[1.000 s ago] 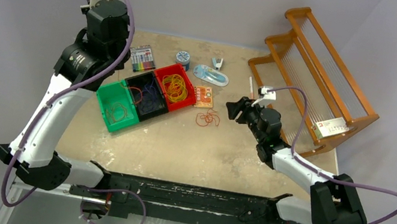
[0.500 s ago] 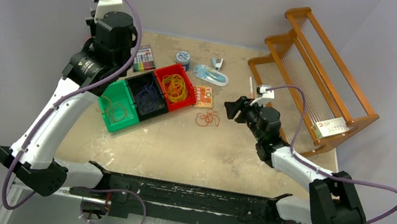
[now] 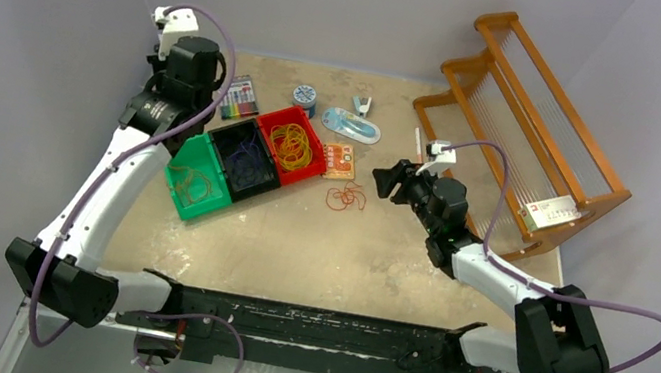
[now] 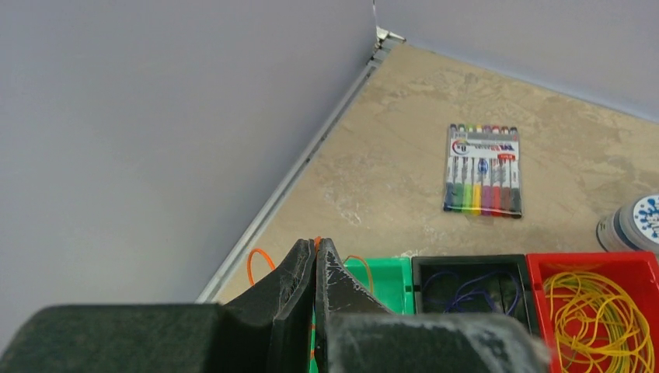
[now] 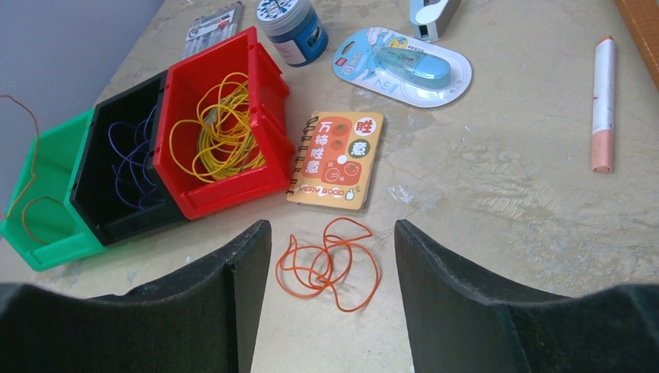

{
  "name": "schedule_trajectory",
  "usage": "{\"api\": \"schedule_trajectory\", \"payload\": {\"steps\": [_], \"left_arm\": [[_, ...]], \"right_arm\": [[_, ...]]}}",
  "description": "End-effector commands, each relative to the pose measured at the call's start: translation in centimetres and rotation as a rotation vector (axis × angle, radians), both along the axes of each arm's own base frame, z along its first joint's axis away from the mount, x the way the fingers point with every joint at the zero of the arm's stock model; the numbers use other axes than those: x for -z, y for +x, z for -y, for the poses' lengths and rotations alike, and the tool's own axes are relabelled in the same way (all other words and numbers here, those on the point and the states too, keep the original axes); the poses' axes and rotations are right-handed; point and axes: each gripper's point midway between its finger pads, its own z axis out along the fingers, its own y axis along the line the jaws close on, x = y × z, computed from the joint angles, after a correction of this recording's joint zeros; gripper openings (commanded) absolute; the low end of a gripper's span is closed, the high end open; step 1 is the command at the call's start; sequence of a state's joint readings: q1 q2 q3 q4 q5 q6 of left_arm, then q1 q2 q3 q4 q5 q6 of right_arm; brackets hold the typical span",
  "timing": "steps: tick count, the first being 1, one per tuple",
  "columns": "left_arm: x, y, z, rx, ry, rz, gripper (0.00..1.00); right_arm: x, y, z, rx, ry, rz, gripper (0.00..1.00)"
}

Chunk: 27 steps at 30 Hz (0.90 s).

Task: Untangle the cables

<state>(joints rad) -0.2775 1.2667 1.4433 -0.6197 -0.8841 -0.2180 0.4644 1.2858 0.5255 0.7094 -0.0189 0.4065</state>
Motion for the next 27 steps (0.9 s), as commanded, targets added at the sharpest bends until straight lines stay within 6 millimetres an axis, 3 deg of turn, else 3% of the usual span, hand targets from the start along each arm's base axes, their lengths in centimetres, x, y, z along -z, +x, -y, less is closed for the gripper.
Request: {"api": "schedule_trajectory", "payload": {"steps": [1, 9, 17, 27], "left_arm": [[1.5, -0.4, 0.4, 0.011, -0.091, 0.034, 0.00], [7.1, -1.7, 1.5, 0.034, -0.214, -0.024, 0.00], [12.0, -2.0, 2.3, 0.020, -0.393, 0.012, 0.00], [17.5, -1.6, 1.0, -0.031, -0.584, 0.081, 0.00]], "right_arm": [[-2.7, 0.7, -0.5, -0.015, 0.025, 0.081, 0.62], [-4.0, 0.6, -1.1, -0.052, 0.027, 0.115, 0.63], [-7.5, -1.3, -4.3, -0.293, 0.011, 0.234, 0.67], [-10.3, -0.9, -6.5, -0.366, -0.020, 0.291, 0.74]]}}
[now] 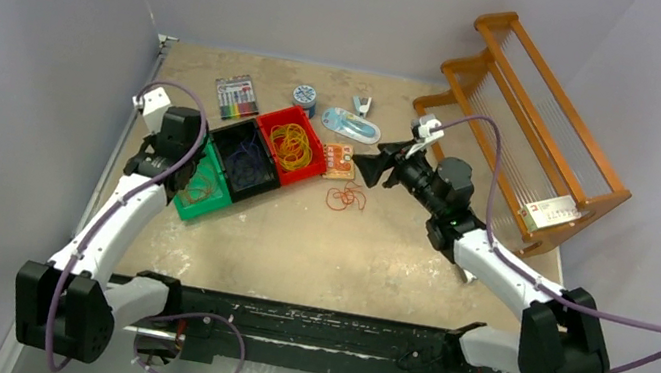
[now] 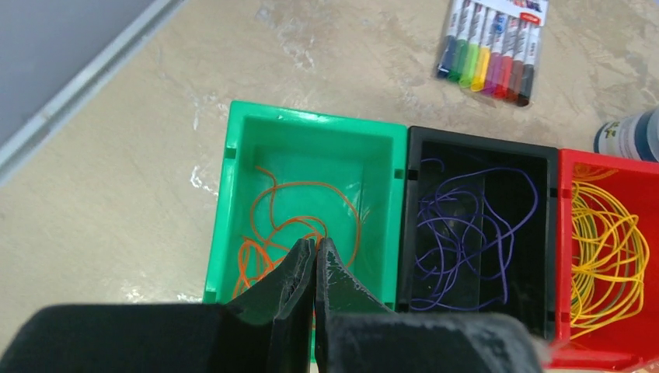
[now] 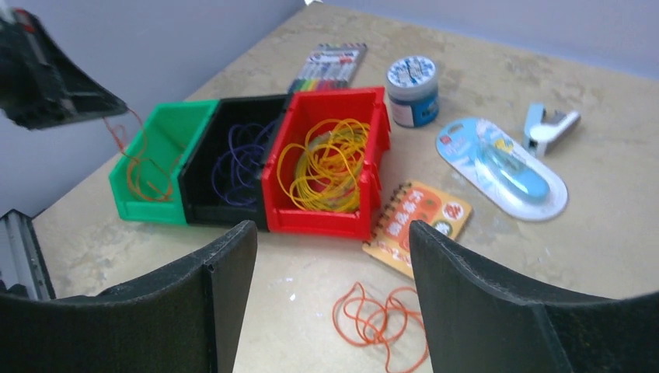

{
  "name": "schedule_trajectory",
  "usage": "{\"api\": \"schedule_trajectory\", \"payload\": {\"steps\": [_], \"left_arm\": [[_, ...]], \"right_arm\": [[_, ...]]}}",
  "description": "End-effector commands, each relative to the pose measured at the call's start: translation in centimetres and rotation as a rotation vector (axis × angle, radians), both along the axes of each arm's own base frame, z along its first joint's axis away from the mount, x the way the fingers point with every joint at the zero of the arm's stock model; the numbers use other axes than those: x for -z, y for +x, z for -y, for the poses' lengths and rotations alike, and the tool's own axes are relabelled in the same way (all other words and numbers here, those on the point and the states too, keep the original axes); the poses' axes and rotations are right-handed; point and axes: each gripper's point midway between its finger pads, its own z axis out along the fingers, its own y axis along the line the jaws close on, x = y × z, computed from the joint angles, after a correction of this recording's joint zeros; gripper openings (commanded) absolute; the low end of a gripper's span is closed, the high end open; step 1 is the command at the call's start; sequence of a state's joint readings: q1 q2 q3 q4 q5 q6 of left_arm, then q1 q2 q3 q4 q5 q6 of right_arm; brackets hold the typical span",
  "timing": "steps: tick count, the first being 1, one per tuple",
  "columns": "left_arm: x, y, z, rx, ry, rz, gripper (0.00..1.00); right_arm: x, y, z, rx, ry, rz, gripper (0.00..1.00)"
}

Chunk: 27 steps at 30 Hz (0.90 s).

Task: Untangle the cables

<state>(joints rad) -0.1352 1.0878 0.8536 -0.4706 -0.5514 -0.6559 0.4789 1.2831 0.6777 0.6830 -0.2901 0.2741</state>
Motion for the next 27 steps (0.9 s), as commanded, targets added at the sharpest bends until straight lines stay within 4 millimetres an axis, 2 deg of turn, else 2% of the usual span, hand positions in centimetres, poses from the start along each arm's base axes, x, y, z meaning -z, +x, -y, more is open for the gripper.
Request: {"api": "schedule_trajectory", "payload": {"steps": [1, 8, 15, 27], "left_arm": [[-0.2, 2.2, 0.1, -0.029, -0.133, 0.153, 0.00], [-0.1, 4.4, 0.5, -0.020, -0.165, 0.230, 0.00], [2.8, 4.1, -0.9, -0.119, -0.135, 0.186, 0.00], [7.9, 3.5, -1.2, -0.162, -0.143, 0.123, 0.00]], "right_arm": [[-4.1, -0.1, -2.0, -0.079, 0.015, 0.117, 0.74], [-3.2, -0.4, -3.3, -0.126, 0.022, 0.092, 0.75], [-2.6, -0.2, -3.3, -0.116, 0.013, 0.078, 0.76], [-2.0, -0.1, -3.7, -0.128, 0.011, 0.056, 0.76]]}}
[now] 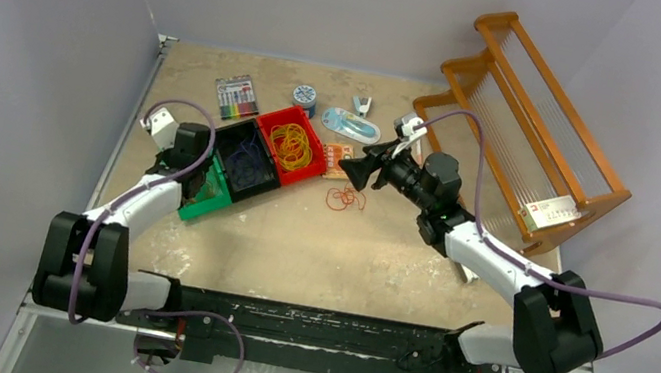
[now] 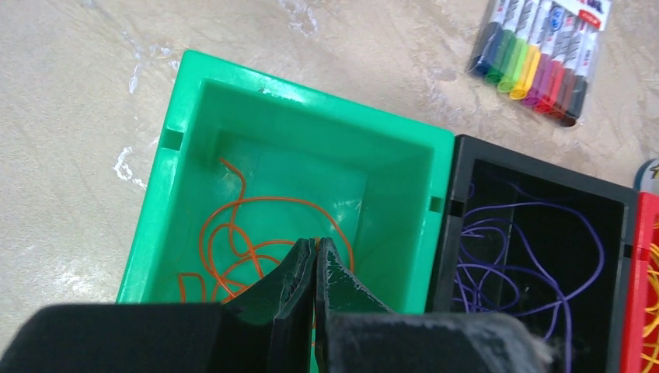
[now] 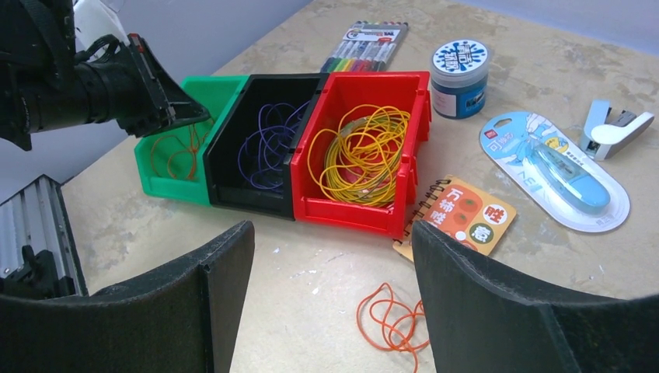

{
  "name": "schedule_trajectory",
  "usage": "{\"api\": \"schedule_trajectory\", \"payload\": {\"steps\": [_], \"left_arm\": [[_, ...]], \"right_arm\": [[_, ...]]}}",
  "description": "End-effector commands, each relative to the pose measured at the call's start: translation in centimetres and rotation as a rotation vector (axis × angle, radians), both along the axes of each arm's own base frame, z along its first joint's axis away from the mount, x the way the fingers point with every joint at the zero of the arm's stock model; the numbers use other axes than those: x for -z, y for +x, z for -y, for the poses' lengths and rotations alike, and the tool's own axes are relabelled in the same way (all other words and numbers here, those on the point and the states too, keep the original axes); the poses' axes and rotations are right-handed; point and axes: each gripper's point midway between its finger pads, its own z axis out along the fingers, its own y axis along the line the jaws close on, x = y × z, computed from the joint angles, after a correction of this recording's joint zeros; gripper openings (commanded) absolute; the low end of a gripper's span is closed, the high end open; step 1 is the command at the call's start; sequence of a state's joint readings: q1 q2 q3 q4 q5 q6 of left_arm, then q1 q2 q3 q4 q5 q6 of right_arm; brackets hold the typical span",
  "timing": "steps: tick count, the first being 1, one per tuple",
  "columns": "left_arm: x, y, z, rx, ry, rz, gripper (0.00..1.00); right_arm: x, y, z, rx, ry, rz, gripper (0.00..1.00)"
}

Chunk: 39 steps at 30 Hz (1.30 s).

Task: Untangle the cables

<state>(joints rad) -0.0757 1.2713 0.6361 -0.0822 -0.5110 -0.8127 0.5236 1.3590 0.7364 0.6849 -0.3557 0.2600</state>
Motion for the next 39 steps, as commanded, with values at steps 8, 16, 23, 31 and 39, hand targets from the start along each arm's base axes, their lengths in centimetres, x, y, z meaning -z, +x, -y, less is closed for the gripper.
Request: {"api": "schedule_trajectory", "payload": {"steps": [8, 16, 23, 31, 39], "left_arm": [[0.6, 0.7, -0.7, -0.058, -0.009, 0.046, 0.12], [-4.3, 0.6, -1.7, -0.096, 0.032, 0.128, 0.39], [-6.8, 0.3, -1.4, -0.074, 0.023, 0.173, 0.49], [-9.3, 0.5, 1.4, 0.100, 0.015, 0.177, 0.52], [-10.7, 1.3, 9.5, 0.381, -0.017, 0.215, 0.52]], "right_arm": [[-1.9, 0.4, -0.5, -0.008, 0.036, 0.048, 0.76], [-0.7, 1.2, 1.0, 0.104, 0.021, -0.001, 0.76], [1.6, 2.4, 3.8, 0.315, 0.047, -0.149, 0.76], [6.0, 4.3, 5.6, 0.427, -0.080, -0.318, 0.69], [9.3, 5.3, 3.7, 0.265, -0.266, -0.397, 0.59]]}}
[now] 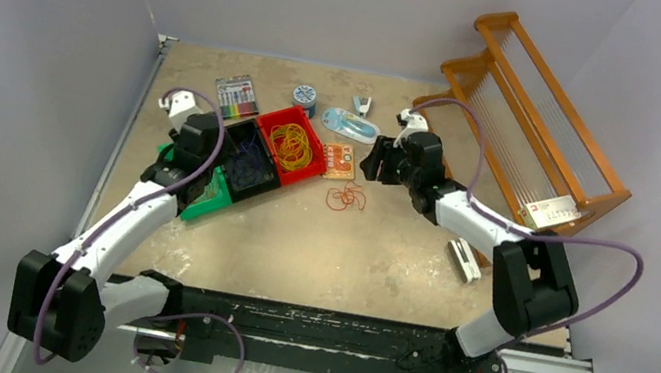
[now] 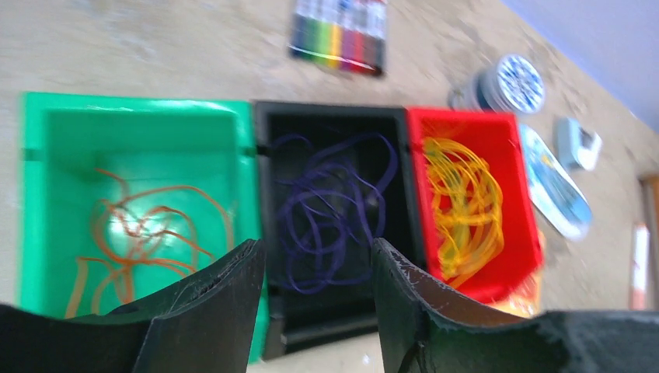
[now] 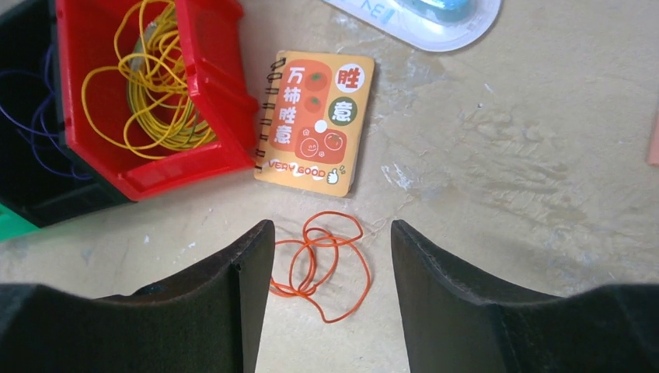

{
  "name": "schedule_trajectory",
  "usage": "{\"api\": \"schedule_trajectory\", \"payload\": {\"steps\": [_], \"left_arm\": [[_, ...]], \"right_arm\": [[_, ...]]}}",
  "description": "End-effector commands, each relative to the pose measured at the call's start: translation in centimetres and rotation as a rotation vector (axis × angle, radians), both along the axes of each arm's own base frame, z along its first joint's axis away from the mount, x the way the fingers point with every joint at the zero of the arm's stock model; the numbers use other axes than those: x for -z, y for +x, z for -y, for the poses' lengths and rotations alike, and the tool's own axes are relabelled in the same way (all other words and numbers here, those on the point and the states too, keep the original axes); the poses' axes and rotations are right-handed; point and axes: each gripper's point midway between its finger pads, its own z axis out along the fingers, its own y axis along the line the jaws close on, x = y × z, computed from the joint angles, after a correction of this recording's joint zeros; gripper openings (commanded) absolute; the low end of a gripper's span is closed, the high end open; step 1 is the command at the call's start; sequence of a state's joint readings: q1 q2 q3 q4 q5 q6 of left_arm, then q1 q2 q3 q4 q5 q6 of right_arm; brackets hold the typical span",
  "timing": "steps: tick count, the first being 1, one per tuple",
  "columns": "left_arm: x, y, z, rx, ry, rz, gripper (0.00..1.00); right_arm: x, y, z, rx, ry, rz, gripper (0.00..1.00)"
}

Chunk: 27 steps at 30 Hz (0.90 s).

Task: Untangle the cables

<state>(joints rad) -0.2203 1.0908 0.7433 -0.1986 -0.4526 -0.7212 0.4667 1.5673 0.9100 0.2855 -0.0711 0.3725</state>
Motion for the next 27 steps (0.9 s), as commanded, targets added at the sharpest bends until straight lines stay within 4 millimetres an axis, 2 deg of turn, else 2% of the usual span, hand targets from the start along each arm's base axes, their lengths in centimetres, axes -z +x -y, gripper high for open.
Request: {"api": "schedule_trajectory", "payload": {"steps": [1, 4, 8, 19, 27], "left_arm": [[-2.7, 1.1, 4.7, 0.172, -0.052, 0.087, 0.52], [-2.7, 1.7, 6.0, 0.214, -0.097, 0.110, 0.52], [-2.8, 2.0, 6.3, 0.231, -0.088, 0.111, 0.51], [-1.7, 2.2, 6.4, 0.247, -0.067, 0.074, 0.48], [-1.5, 2.3, 6.6, 0.253, -0.073, 0.072, 0.47]], "right_arm": [[-0.1, 0.0, -1.6, -0.130, -0.055, -0.026, 0.58], [1.8, -0.6, -2.1, -0.143, -0.042, -0.075, 0.56], [3.8, -1.3, -2.3, -0.154, -0.039, -0.134, 0.51], [6.4, -3.2, -3.9, -0.279, -0.015, -0.205, 0.44], [8.1, -3.1, -3.5, -0.259, -0.040, -0.250, 0.35]]}}
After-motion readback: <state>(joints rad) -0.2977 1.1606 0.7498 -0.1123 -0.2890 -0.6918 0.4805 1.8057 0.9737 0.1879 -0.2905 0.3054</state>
